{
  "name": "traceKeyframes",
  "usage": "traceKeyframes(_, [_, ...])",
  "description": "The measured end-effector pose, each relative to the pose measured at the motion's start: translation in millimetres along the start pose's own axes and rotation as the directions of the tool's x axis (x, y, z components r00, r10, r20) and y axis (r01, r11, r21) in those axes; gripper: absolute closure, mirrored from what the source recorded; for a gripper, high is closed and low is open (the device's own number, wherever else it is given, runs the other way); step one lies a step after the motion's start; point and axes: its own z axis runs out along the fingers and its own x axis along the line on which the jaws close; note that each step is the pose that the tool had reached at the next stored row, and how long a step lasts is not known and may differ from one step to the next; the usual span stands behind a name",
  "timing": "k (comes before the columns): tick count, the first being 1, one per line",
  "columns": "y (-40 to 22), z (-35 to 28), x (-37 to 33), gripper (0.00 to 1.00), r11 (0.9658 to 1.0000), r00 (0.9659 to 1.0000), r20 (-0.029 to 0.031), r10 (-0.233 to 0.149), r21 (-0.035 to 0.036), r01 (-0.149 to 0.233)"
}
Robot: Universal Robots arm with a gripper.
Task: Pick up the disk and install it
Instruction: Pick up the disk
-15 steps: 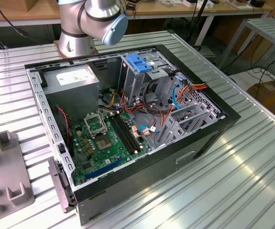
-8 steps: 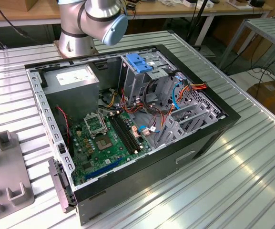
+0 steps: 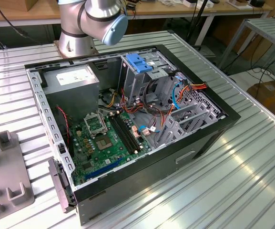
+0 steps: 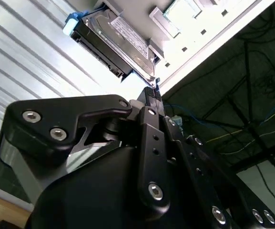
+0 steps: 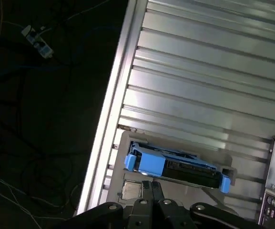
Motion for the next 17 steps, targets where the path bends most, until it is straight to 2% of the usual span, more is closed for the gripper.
traceKeyframes(3, [0.0,0.0,0.0,0.9,0.9979,0.9979,-0.0029,-0.065,-0.0016,0.065])
traceKeyframes(4, [0.0,0.0,0.0,0.9,0.9953,0.9953,-0.0042,-0.097,-0.0026,0.097])
traceKeyframes(6, [0.0,0.0,0.0,0.9,0.9873,0.9873,-0.0067,-0.159,-0.0044,0.159])
traceKeyframes(8, [0.0,0.0,0.0,0.9,0.9808,0.9808,-0.0083,-0.195,-0.0056,0.195])
traceKeyframes(13, [0.0,0.0,0.0,0.9,0.9575,0.9574,-0.0118,-0.289,-0.0089,0.288])
traceKeyframes(14, [0.0,0.0,0.0,0.9,0.9514,0.9513,-0.0124,-0.308,-0.0097,0.308])
traceKeyframes(15, [0.0,0.0,0.0,0.9,0.9429,0.9428,-0.0134,-0.333,-0.0107,0.333])
traceKeyframes(16, [0.0,0.0,0.0,0.9,0.9371,0.9371,-0.014,-0.349,-0.0113,0.349])
traceKeyframes(17, [0.0,0.0,0.0,0.9,0.925,0.9249,-0.0151,-0.38,-0.0126,0.38])
